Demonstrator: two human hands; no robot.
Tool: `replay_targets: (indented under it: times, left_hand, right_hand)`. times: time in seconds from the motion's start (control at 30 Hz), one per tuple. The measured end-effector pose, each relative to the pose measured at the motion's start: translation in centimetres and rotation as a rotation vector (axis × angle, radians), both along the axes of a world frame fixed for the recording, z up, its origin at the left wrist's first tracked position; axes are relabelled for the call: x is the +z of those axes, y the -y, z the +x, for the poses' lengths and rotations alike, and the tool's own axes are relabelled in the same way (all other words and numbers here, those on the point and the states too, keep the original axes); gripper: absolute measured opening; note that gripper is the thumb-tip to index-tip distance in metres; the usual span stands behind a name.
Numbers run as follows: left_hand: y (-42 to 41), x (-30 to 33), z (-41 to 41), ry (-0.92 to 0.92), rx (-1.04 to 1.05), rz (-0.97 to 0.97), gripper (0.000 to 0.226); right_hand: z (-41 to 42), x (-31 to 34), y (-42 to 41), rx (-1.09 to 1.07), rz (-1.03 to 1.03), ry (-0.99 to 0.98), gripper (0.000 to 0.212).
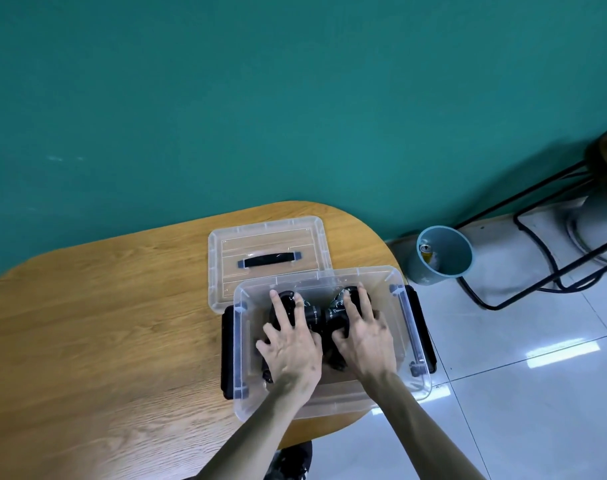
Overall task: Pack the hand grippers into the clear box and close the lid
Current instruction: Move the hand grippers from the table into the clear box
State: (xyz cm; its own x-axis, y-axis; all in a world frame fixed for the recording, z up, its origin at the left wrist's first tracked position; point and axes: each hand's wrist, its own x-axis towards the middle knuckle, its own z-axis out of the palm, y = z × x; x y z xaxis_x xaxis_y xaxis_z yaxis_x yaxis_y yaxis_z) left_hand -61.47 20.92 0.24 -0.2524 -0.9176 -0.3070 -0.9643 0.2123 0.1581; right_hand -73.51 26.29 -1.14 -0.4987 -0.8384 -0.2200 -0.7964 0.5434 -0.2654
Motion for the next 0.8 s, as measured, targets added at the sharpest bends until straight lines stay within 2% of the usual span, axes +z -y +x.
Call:
replay_targets:
  times: [0.4, 0.6, 0.8]
  left_hand:
    - [0.3, -0.6, 0.2, -0.063, 0.000, 0.009, 0.075]
    - [0.5, -0.3, 0.6, -0.062, -0.041, 0.017, 0.075]
    - [0.5, 0.5, 0.4, -0.035, -0.072, 0.010, 0.068]
  right_hand:
    - [0.6, 0.2, 0.1, 0.016, -0.006, -0.020, 0.078]
    - [1.2, 0.1, -0.1, 0.062, 0.064, -0.130, 0.076]
    - [0.5, 0.6, 0.7, 0.085, 0.080, -0.097, 0.071]
